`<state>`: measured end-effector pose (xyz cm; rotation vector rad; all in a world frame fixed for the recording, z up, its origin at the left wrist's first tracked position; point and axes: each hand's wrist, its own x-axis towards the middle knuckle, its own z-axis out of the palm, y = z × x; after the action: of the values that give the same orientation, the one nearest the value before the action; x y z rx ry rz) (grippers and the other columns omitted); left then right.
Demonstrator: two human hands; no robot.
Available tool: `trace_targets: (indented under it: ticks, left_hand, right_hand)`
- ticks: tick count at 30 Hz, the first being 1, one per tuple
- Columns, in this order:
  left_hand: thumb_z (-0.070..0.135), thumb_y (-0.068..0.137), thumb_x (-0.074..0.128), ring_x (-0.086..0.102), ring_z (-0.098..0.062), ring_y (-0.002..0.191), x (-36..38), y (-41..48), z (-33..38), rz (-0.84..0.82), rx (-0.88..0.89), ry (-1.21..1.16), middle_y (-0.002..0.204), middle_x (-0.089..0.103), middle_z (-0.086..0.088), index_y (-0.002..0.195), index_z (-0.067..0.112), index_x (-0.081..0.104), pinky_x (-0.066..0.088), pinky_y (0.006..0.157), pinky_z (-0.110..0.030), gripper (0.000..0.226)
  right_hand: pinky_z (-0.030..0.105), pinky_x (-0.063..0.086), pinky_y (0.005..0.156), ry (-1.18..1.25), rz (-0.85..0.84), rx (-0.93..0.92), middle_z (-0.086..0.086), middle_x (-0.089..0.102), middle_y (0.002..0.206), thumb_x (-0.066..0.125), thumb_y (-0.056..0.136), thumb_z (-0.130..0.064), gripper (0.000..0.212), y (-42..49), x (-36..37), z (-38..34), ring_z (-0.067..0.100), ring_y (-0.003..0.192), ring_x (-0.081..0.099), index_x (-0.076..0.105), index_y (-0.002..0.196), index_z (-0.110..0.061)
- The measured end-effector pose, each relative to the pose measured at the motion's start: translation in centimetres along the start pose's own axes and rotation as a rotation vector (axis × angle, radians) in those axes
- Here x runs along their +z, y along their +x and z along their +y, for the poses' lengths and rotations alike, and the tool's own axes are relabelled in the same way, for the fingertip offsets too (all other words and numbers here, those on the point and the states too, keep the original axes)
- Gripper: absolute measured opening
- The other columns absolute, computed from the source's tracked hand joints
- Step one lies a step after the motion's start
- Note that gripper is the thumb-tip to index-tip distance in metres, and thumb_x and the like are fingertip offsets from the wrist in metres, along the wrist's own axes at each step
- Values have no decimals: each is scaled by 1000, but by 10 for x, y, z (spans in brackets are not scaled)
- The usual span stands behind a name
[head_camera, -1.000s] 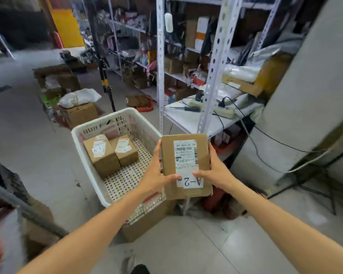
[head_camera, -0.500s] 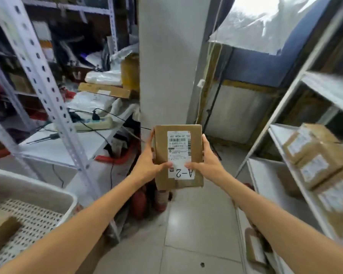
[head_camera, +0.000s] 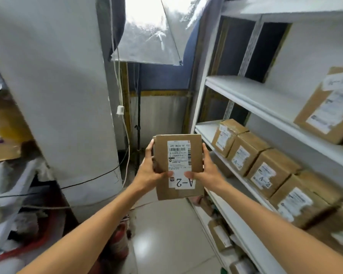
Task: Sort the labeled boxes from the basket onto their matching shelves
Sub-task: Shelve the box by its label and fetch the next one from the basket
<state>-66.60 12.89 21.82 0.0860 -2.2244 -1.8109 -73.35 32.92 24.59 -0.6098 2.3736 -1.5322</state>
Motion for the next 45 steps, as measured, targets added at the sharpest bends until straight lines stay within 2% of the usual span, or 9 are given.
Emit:
trace_targets:
  ticks: [4,7,10,15,20,23,30,39,45]
  left_hand:
    - [23,62,88,63,1,94,12,51,-10,-56,-55,2,111,52,16,147,42,3,53,65,-12,121]
    - [31,58,90,58,-8,105,22,96,-21,-78,-61,37,113,56,12,141,32,23,54,79,-22,108]
    - [33,55,91,59,-9,105,34,144,-34,-93,-82,47,115,58,9,135,30,29,55,80,-24,101]
    - [19,60,90,62,-16,105,58,236,-48,-122,-108,38,115,60,0,132,30,32,57,85,-41,93]
    - [21,64,87,62,-16,103,83,311,-63,-146,-152,7,112,59,2,132,29,31,59,71,-29,89]
    - [21,63,88,62,-19,105,86,354,-73,-160,-187,29,115,59,-1,131,28,32,58,82,-44,88]
    - [13,63,87,61,-16,102,77,441,-109,-125,-263,24,114,61,-2,126,28,39,54,71,-31,81]
    - [-1,66,81,56,-24,112,95,569,-137,-316,-297,72,118,58,-5,130,20,39,50,94,-49,79]
    - [-7,69,76,56,-25,112,132,640,-149,-414,-278,43,122,56,-9,128,20,37,52,91,-52,76]
  right_hand:
    - [51,47,100,-17,78,30,-2,52,136,82,72,-15,118,34,-17,15,19,125,52,-3,152,-34]
    - [54,46,100,15,108,50,-2,51,136,81,73,-14,115,70,-31,34,19,125,52,0,151,-37]
    - [49,44,103,25,107,76,-1,48,140,80,74,-11,117,116,-49,51,20,128,49,-5,150,-40]
    - [53,41,106,74,169,131,4,42,146,79,76,-10,115,191,-78,80,23,134,43,-5,152,-31]
    - [51,42,105,18,189,204,5,48,140,80,75,-16,104,255,-111,103,25,131,46,9,151,-22]
    - [51,43,104,-11,210,227,5,47,139,80,75,-19,97,291,-119,114,25,129,46,16,147,-20]
    - [44,46,100,-15,267,273,5,47,137,80,74,-18,104,376,-108,136,23,125,47,9,149,-24]
    - [49,39,106,-34,497,464,9,36,142,79,72,-5,127,473,-108,155,26,131,39,-18,148,-34]
    - [38,41,99,-31,731,503,9,32,133,76,73,-2,103,518,-131,162,24,127,38,6,146,-24]
